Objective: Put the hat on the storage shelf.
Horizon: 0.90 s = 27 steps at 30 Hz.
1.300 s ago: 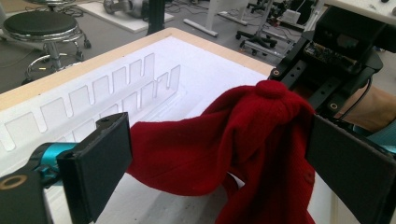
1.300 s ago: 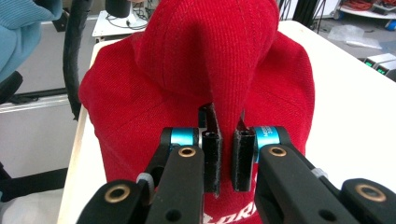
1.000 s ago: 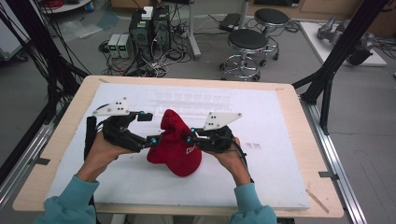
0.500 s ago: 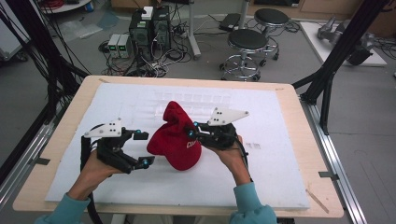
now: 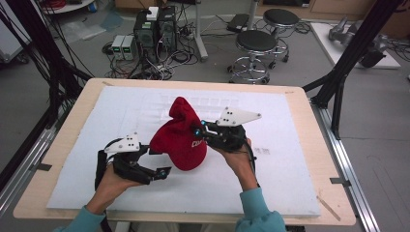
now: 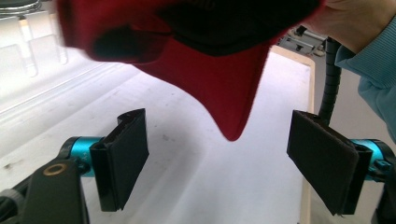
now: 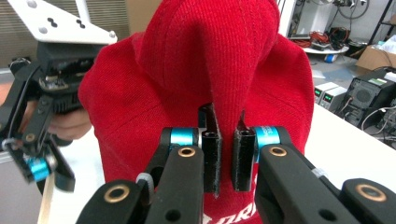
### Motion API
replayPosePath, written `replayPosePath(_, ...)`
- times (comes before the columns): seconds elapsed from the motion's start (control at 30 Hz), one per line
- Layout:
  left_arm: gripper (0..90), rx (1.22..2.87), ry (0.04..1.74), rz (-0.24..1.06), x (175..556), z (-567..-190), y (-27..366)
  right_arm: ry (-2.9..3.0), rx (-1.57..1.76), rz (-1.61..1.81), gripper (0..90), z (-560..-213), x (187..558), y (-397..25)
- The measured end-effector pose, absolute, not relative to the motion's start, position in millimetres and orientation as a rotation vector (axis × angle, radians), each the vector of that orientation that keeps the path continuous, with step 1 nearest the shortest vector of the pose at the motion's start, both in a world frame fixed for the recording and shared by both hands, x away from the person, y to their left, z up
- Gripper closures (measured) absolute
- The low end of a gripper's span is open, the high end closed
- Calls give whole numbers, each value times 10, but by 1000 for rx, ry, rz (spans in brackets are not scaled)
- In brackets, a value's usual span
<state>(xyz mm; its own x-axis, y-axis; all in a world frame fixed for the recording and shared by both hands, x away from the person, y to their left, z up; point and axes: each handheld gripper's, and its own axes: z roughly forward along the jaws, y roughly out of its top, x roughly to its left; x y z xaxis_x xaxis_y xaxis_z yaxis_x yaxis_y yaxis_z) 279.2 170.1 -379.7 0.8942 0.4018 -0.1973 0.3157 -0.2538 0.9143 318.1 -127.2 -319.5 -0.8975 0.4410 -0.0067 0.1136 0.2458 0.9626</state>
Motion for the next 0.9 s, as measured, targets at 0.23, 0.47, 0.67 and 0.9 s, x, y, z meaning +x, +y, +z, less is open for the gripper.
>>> replayPosePath(0.23,218,1858,528,96,2777,-3829,1564,2232,507,1716,854,-3179,3175,-1255)
replayPosePath(0.47,313,1841,524,91,2772,-3862,1505,2206,520,1732,855,-3166,3160,-1261)
replayPosePath(0.67,438,1834,509,91,2774,-3884,1488,2185,528,1751,855,-3156,3146,-1273)
replayPosePath(0.9,564,1820,514,95,2793,-3891,1490,2175,540,1765,855,-3158,3141,-1262)
